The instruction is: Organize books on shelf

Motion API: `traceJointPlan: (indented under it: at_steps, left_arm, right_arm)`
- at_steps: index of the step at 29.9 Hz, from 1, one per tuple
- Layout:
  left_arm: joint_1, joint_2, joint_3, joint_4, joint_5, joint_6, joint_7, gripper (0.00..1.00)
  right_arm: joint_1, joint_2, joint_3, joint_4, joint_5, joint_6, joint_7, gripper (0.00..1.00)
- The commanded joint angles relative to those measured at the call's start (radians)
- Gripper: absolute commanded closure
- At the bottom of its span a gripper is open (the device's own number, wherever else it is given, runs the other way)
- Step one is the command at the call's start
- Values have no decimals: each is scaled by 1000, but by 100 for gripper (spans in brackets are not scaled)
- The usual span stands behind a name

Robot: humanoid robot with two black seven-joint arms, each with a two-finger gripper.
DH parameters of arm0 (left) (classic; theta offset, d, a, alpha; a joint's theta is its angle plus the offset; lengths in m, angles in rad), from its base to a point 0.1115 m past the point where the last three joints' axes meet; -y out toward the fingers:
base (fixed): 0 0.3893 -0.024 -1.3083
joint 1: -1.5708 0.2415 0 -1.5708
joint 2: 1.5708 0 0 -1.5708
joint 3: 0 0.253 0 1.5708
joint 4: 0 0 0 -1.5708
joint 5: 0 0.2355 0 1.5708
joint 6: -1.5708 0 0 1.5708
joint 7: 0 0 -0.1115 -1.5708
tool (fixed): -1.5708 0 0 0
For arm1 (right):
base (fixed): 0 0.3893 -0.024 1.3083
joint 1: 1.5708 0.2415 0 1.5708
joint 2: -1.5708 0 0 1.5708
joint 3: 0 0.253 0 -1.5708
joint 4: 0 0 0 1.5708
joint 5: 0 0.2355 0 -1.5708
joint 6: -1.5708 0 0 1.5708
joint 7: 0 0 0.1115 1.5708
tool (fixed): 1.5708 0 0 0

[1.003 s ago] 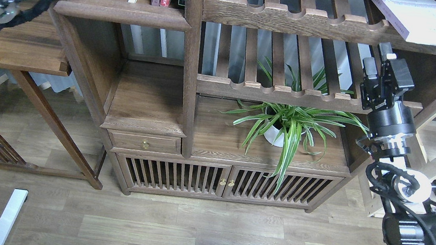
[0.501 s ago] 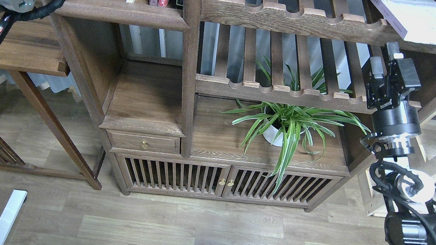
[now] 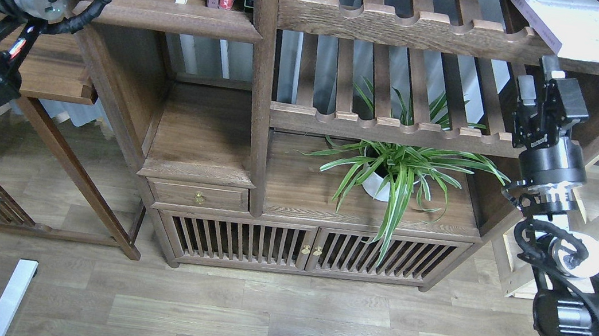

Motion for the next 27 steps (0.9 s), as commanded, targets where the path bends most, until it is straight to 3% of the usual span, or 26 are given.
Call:
traceJointPlan:
  at_steps: [1,12,19,27]
  left_arm:
    - [-16,-11,9,37,-3,0,-14,97]
    - [-15,-14,35,63,-17,0,-54,91]
    - [-15,-21,75,98,-37,2,-57,91]
    - [-21,-76,103,189,-78,2,-124,91]
  right_arm:
    - [0,-2,2,0,0,0,0,35]
    - [0,-3,3,0,1,0,0,35]
    - [0,-6,6,0,1,0,0,35]
    - [0,-20,17,0,1,0,-2,35]
